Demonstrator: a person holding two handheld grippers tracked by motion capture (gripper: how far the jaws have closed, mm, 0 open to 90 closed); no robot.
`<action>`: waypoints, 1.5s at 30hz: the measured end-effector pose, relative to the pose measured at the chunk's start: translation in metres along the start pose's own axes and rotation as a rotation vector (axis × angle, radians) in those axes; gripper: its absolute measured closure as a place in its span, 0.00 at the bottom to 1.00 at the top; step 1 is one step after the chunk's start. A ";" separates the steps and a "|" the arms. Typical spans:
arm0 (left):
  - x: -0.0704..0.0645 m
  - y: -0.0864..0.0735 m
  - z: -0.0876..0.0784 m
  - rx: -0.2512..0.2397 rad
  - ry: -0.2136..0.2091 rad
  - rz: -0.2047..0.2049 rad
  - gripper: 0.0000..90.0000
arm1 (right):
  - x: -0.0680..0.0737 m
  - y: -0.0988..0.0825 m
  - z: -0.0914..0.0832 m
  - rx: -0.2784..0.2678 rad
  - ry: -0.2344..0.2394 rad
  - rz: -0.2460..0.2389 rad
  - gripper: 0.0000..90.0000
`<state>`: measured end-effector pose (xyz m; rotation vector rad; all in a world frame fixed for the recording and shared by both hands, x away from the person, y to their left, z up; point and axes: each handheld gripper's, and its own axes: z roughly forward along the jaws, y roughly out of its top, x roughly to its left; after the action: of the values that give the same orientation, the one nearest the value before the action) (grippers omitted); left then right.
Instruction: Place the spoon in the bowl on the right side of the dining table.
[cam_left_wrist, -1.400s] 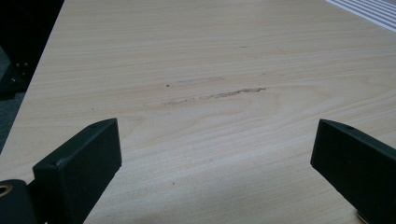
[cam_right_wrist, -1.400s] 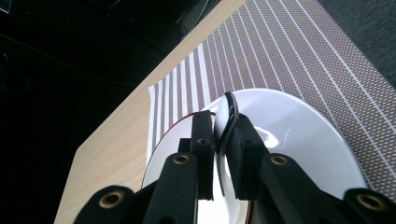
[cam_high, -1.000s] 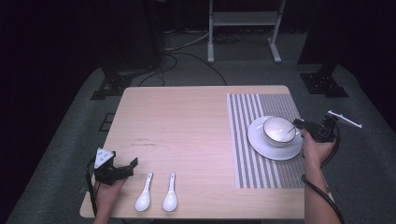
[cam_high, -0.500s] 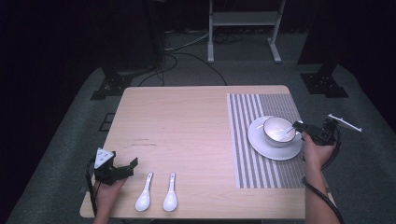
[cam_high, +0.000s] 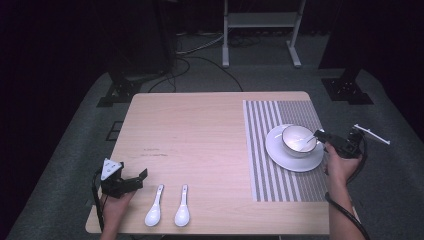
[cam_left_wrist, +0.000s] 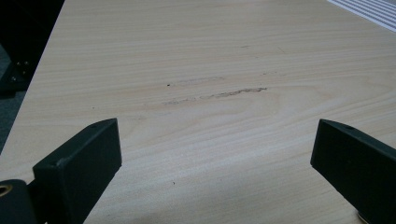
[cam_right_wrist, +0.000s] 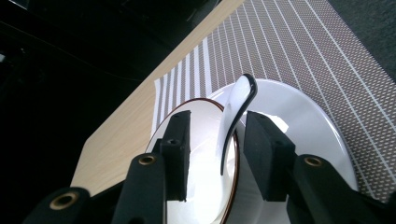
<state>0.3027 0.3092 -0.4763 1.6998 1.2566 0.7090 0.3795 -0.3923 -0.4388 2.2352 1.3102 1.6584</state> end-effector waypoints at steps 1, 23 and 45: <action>0.000 0.000 0.000 0.000 0.000 0.001 0.01 | -0.001 0.000 -0.001 -0.003 0.005 0.001 0.66; -0.001 0.000 0.000 0.004 0.008 -0.001 0.01 | -0.006 -0.021 -0.033 -0.028 0.136 -0.030 0.55; -0.001 0.000 0.000 0.005 0.005 0.008 0.01 | 0.007 -0.047 -0.048 -0.003 0.245 -0.093 0.48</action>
<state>0.3026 0.3077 -0.4762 1.7083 1.2565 0.7158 0.3131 -0.3779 -0.4376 1.9845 1.4362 1.9462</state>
